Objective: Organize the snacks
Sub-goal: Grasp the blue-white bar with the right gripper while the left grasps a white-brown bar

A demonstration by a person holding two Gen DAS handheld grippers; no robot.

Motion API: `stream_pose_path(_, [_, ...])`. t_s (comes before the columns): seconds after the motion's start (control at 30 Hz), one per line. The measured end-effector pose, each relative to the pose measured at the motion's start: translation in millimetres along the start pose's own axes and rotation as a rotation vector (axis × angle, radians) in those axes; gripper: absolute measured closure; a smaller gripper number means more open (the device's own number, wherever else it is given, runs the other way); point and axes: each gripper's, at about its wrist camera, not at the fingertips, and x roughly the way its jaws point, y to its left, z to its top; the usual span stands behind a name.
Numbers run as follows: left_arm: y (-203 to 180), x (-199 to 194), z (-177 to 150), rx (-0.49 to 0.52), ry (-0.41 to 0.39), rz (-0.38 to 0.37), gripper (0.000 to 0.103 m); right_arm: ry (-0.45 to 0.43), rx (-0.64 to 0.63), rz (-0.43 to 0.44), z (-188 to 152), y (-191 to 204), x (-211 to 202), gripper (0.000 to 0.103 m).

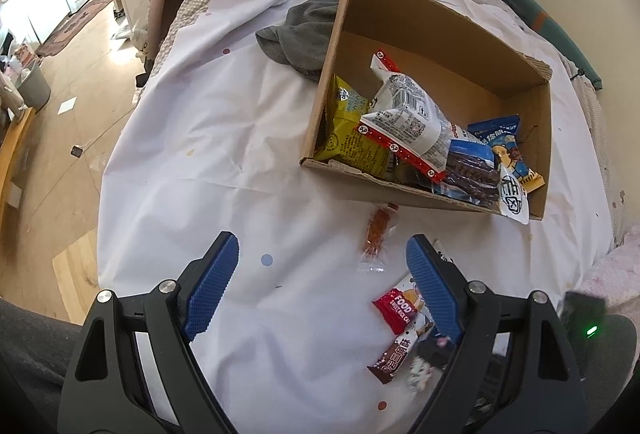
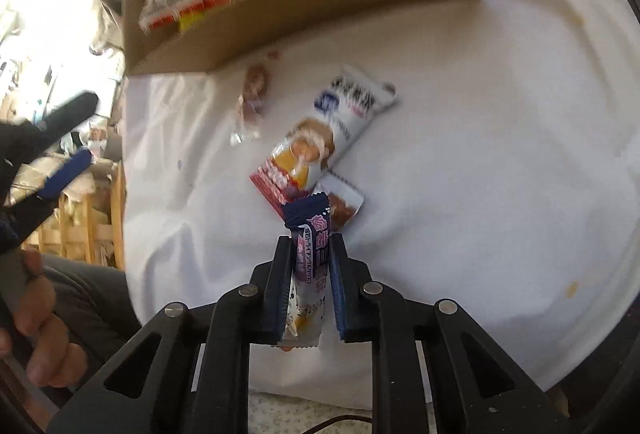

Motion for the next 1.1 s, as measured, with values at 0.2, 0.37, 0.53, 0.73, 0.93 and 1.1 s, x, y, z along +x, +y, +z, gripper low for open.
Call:
stream_pose_path(0.2, [-4.6, 14.4, -8.1, 0.013, 0.075, 0.014, 0.019, -0.102, -0.026, 0.019, 21.7, -3.6, -48.0, 0.084])
stream_pose_path(0.37, [-29.0, 28.7, -24.9, 0.12, 0.151, -0.003, 0.019, -0.179, -0.053, -0.033, 34.6, -12.3, -74.5, 0.084])
stream_pose_path(0.53, [-59.2, 36.5, -41.7, 0.238, 0.183, -0.033, 0.02, -0.22, 0.036, -0.028, 31.6, -26.1, -69.8, 0.084])
stream_pose_path(0.73, [-83.3, 57.6, -66.7, 0.356, 0.258, -0.026, 0.028, -0.252, 0.081, -0.023, 38.4, -36.2, -74.9, 0.084])
stream_pose_path(0.93, [-92.6, 78.0, -85.8, 0.412, 0.349, -0.029, 0.052, -0.221, 0.118, -0.009, 42.1, -45.0, -68.8, 0.084])
stream_pose_path(1.1, [-97.3, 81.3, -94.4, 0.447, 0.363, -0.024, 0.077, -0.218, 0.116, 0.003, 41.7, -43.8, -67.8, 0.084])
